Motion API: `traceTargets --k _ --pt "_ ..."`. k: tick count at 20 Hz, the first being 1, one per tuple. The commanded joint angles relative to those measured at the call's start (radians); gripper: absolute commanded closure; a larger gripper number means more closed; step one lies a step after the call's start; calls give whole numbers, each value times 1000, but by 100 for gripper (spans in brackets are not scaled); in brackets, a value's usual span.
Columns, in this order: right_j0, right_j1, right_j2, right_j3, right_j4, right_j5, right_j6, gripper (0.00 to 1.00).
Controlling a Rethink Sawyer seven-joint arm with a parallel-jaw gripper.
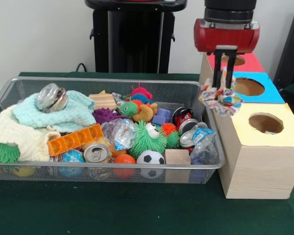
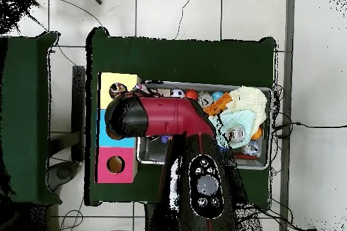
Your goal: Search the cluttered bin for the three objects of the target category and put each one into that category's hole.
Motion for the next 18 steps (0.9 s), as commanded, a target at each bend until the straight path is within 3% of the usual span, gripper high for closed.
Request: traceTargets --k 1,7,18 --pt "32 -15 33 20 38 141 129 100" --pt "63 -15 16 17 45 126 155 100" --pt "127 84 -26 -37 41 66 188 100"
